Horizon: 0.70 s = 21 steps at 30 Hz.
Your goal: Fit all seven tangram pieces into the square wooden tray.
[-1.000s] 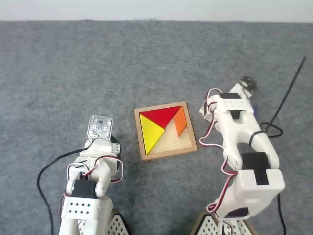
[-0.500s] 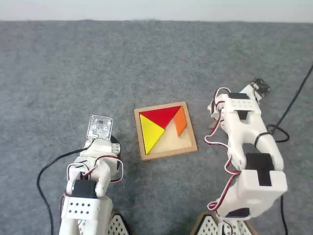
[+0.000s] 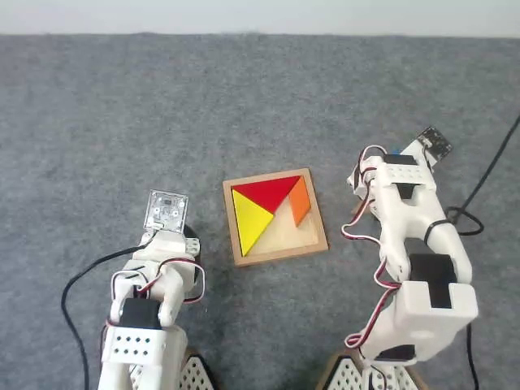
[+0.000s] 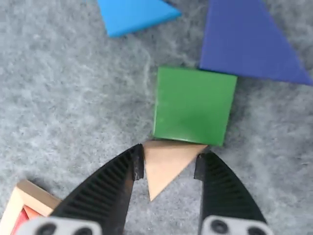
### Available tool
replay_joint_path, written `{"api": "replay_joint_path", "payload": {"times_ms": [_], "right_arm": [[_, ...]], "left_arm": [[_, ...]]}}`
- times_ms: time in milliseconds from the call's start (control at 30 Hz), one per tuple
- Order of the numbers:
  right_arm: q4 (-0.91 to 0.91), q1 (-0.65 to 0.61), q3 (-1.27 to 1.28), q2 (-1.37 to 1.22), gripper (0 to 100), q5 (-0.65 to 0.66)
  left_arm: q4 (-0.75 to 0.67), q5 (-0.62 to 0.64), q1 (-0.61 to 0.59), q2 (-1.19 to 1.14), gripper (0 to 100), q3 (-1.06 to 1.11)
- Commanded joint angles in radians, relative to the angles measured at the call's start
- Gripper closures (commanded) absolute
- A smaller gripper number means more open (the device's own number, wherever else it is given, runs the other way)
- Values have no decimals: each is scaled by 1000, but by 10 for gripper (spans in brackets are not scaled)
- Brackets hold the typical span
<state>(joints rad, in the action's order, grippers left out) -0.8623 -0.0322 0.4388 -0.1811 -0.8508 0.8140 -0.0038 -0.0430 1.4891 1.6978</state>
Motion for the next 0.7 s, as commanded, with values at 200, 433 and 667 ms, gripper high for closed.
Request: {"api": "replay_joint_path", "payload": {"times_ms": [200,433,667], "right_arm": [[-41,74,-49,7,957,233],[-114,99,-52,8,961,431],[-262,70,-137,71,842,471]], "left_arm": [[2,5,-5,12,986,-8],[2,5,-5,12,986,-8],[2,5,-5,12,986,-8]]}}
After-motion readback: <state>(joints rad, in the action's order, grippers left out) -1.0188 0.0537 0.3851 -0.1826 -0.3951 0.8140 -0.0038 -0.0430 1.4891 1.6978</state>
